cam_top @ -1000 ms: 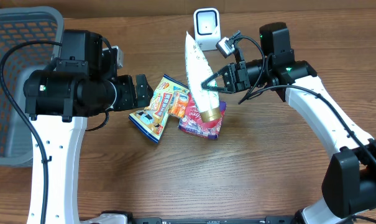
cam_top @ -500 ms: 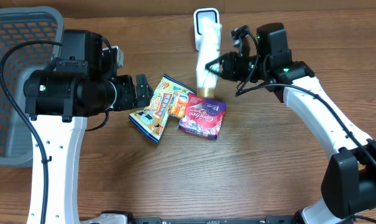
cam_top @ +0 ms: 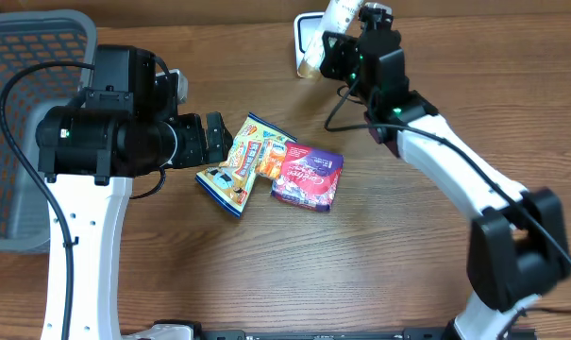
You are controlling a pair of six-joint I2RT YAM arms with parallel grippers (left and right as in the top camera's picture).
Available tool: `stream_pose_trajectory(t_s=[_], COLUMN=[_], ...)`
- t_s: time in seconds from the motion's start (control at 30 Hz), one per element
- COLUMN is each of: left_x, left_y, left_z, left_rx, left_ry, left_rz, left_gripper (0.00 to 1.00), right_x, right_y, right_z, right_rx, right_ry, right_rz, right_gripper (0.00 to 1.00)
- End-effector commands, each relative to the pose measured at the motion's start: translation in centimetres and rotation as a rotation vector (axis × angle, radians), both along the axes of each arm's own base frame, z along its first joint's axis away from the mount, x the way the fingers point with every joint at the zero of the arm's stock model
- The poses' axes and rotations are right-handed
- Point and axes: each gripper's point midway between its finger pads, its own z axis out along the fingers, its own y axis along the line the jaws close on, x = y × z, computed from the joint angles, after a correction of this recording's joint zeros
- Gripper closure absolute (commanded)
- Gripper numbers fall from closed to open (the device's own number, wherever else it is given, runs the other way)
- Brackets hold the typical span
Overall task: Scan the item barcode
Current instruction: 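Move the tube in front of the white scanner with right gripper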
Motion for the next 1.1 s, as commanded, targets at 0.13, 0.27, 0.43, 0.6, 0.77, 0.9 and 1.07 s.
stream_pose_trajectory(t_s=[0.13,0.27,0.43,0.6,0.77,0.9,1.07], left_x=[0.1,0.1,0.1,0.1,0.1,0.1,0.1], left_y=[0.1,0.1,0.1,0.1,0.1,0.1,0.1], left_z=[0.1,0.1,0.1,0.1,0.1,0.1,0.0], left_rx=[0.012,0.011,0.012,0.011,0.011,0.012,0.011], left_ry=[-0.006,-0.006,-0.006,-0.006,-0.006,-0.006,-0.006], left_rz=[-0.005,-0.005,-0.005,-0.005,-0.005,-0.005,-0.005], left_gripper=[0.00,0.00,0.00,0.00,0.00,0.00,0.00], right_x=[5.3,6.4,7.0,7.5,7.9,7.5,7.0], right_y=[0.8,1.2,0.0,-0.2,0.9,2.5,3.5], right_z=[-0.1,-0.6,-0.7,-1.5,-3.4,-5.2,-5.3], right_rx=[0.022,0.025,0.028,0.188,0.291,0.404,0.547], right_ry=[-0.054,-0.055,-0.063,-0.022,0.023,0.121,0.204], right_rz=[-0.074,-0.080,-0.164,-0.226,-0.206,-0.146,-0.128], right_gripper=[0.96,0.96,0.96,0.96,0.96,0.96,0.96])
